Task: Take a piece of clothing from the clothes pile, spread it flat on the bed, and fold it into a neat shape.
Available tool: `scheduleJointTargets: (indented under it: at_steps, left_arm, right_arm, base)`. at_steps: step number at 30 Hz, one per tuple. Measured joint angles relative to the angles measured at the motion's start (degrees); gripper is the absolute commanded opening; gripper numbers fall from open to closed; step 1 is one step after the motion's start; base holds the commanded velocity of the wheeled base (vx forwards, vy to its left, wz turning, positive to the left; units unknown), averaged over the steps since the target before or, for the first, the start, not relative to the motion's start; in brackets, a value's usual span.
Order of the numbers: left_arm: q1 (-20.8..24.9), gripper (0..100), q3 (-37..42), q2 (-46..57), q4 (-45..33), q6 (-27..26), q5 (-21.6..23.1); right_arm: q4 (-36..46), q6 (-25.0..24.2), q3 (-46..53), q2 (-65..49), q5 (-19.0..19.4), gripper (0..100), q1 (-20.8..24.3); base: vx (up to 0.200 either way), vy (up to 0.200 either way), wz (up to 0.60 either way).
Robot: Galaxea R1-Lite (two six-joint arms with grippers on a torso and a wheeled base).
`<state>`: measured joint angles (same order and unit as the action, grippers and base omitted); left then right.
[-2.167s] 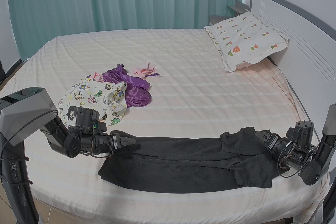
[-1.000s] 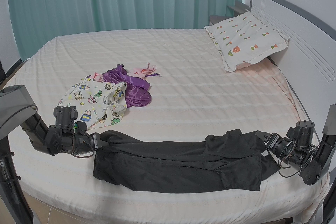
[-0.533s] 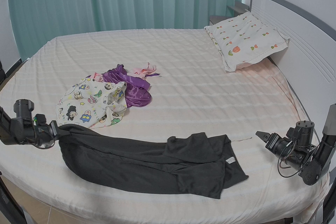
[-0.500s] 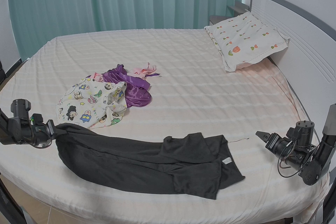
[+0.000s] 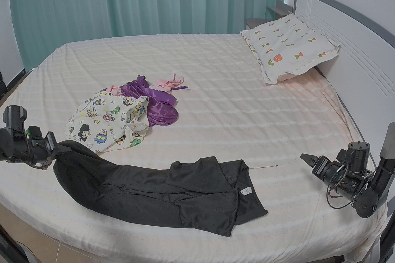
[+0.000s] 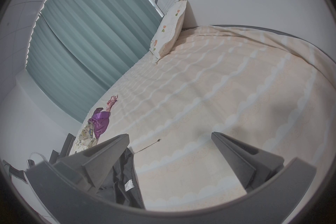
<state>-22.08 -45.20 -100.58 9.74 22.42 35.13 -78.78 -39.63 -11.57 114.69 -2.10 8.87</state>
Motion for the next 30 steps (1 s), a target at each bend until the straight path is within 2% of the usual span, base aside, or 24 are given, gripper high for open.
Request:
scheduleJointTargets:
  at_steps: [3,11,18,22,24,30]
  left_arm:
    - [6.51,0,-0.27,2.11,-1.56,3.08,-3.83]
    - [28.14,0,-1.77,5.63,-3.84,13.26,-16.45]
    - [47.48,0,-7.94,3.12,-5.1,21.7,-26.16]
    - [55.32,0,-13.64,-2.08,-5.51,25.78,-31.06]
    - [57.86,0,-16.09,-4.49,-5.53,27.55,-32.73]
    - [63.63,0,-21.49,-11.15,-4.19,30.79,-33.52]
  right_arm:
    - [0.0,-0.02,0.0,-0.09,0.0,100,0.0]
    - [-0.02,0.0,0.05,-0.17,-0.01,100,0.05]
    - [-0.02,0.0,0.11,-0.17,0.0,100,0.11]
    - [-0.05,0.0,0.16,-0.17,-0.01,100,0.22]
    - [-0.07,0.0,0.17,-0.17,-0.01,100,0.4]
    - [-0.11,0.0,0.28,-0.16,-0.01,100,0.93]
  base:
    - [0.0,0.0,0.0]
    - [0.0,0.0,0.0]
    - [0.0,0.0,0.0]
    - [0.0,0.0,0.0]
    - [0.0,0.0,0.0]
    - [0.0,0.0,0.0]
